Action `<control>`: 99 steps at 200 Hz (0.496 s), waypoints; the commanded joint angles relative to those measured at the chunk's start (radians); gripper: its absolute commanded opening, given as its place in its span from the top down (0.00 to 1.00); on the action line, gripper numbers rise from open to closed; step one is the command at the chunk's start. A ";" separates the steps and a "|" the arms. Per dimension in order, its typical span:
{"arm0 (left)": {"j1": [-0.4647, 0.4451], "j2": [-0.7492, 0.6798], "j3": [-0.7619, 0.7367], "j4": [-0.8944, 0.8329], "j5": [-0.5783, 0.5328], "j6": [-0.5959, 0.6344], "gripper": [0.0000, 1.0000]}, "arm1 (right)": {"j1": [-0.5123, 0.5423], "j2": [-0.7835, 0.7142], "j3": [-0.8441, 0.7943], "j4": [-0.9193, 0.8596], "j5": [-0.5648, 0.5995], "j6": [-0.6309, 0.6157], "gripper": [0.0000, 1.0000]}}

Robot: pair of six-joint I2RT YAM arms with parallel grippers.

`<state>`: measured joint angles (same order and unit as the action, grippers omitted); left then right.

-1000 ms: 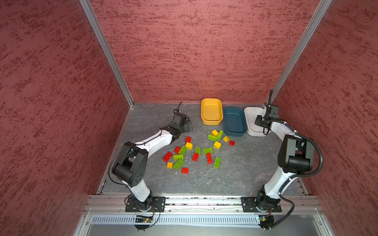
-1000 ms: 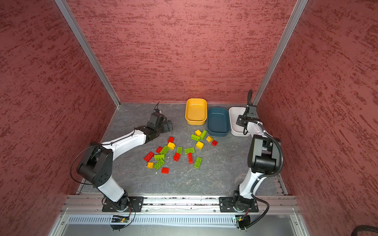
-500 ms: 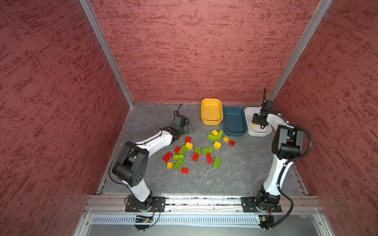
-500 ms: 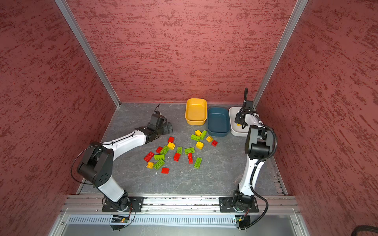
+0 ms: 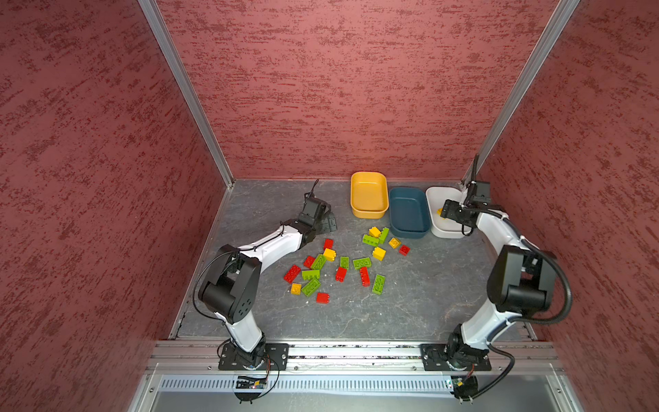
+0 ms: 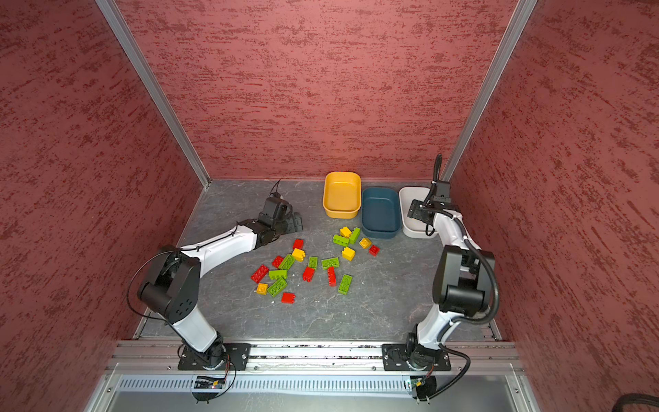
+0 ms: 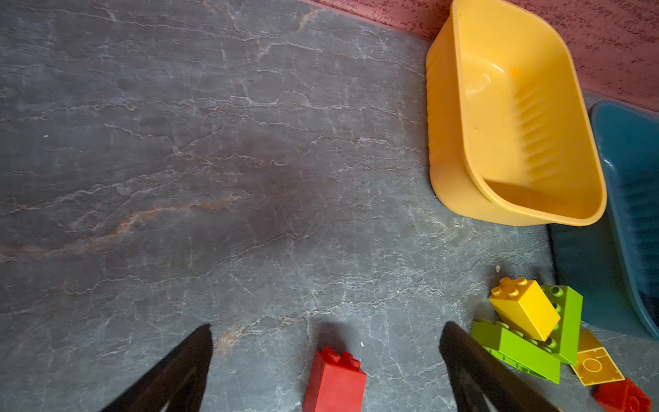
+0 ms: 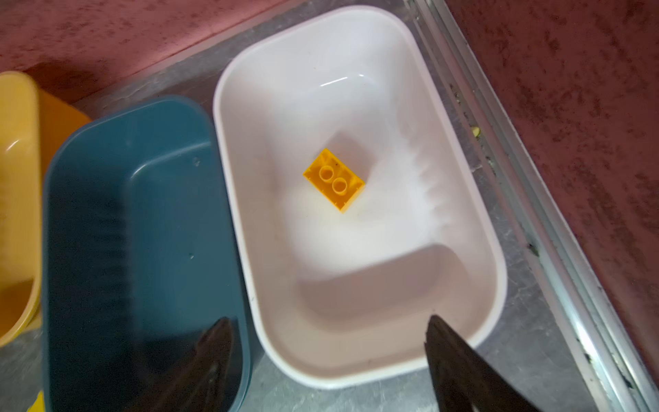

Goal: Sort the legos into containers by color
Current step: 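Carry the yellow brick into the white tub and release it, then lower the right gripper onto a red brick and grasp it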

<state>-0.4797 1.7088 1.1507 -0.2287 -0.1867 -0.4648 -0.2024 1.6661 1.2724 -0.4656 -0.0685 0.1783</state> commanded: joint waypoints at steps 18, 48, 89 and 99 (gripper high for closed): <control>-0.014 0.057 0.063 -0.024 0.033 0.022 0.01 | 0.047 -0.232 -0.233 0.133 -0.098 0.192 0.01; -0.039 0.093 0.104 -0.041 0.033 0.037 0.01 | 0.066 -0.335 -0.457 0.283 -0.281 0.388 0.01; -0.070 0.111 0.116 -0.042 0.013 0.040 0.00 | 0.141 -0.339 -0.562 0.253 -0.219 0.455 0.03; -0.071 0.114 0.118 -0.046 0.009 0.041 0.01 | 0.175 -0.343 -0.575 0.258 -0.193 0.465 0.03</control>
<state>-0.5415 1.8019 1.2484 -0.2584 -0.1593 -0.4389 -0.0883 1.3354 0.7101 -0.2474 -0.2996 0.5663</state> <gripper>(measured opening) 0.995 0.968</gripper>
